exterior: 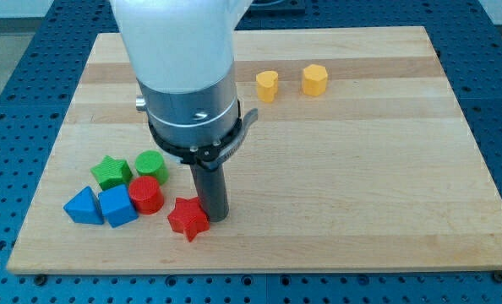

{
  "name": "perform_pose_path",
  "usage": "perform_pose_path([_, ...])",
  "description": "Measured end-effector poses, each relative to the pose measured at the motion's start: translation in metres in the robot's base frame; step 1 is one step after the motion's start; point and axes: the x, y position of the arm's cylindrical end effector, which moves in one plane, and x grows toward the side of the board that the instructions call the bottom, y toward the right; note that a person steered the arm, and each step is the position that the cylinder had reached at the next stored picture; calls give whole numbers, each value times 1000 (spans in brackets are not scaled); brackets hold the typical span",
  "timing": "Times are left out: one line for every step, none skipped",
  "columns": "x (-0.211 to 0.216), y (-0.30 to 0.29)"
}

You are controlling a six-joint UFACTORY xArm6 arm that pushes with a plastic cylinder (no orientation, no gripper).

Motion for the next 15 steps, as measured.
perform_pose_path([15,0])
perform_pose_path([24,0])
perform_pose_path([28,-8])
perform_pose_path([28,-17])
perform_pose_path([28,-30])
perform_pose_path([28,-44])
perform_pose_path([28,-48])
perform_pose_path([28,-48])
perform_pose_path([28,-42])
perform_pose_path([28,-8])
perform_pose_path([6,35])
perform_pose_path([-48,44])
perform_pose_path([-106,44])
perform_pose_path([-153,46])
perform_pose_path([-193,65])
